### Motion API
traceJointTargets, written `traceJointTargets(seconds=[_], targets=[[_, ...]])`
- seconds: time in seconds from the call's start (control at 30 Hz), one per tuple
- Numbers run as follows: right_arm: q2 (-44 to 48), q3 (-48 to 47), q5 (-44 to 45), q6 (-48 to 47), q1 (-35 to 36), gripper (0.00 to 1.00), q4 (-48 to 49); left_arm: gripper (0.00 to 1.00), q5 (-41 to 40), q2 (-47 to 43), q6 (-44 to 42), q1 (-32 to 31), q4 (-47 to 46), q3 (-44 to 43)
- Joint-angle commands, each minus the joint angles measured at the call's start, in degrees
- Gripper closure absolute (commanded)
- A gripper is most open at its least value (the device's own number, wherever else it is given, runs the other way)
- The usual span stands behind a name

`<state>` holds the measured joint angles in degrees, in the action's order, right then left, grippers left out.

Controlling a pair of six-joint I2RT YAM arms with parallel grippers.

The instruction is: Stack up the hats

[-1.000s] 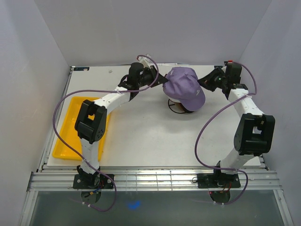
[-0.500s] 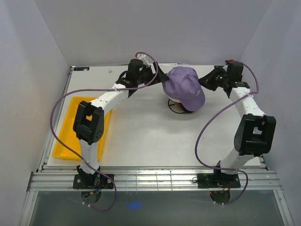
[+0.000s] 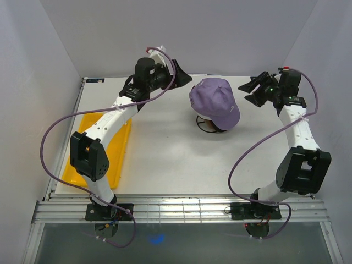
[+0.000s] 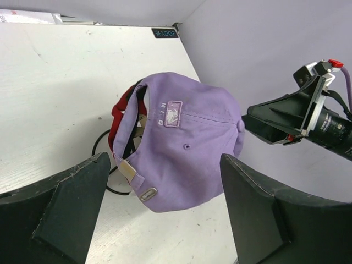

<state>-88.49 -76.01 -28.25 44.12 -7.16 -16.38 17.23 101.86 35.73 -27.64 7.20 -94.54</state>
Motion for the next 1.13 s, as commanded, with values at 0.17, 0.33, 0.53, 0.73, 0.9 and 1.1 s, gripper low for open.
traceJointTargets(seconds=[0.17,0.33,0.53,0.73,0.9,1.1], targets=[[13.0,1.9,0.2,-11.8,-0.4,0.16,-7.4,0.08,0.3,-15.4,-4.7,0.2,12.1,1.8],[23.6,7.4,3.1,-19.1,0.3,0.10,-10.9,0.08,-1.3,-24.5,-8.3,0.2,19.6,8.3],[30.8,13.9,3.9,-20.7,1.2,0.11,-13.1,0.08,-2.9,-35.3,-8.0,0.2,23.6,15.8],[34.0,17.4,6.4,-20.6,1.2,0.11,-13.0,0.08,-2.9,-39.3,-7.8,0.2,27.2,17.6],[33.9,16.9,6.5,-20.6,1.1,0.11,-13.3,0.08,-3.0,-40.9,-7.7,0.2,28.0,18.8],[34.0,16.5,7.1,-20.7,1.2,0.11,-13.7,0.08,-2.2,-41.2,-7.6,0.2,28.1,19.0]])
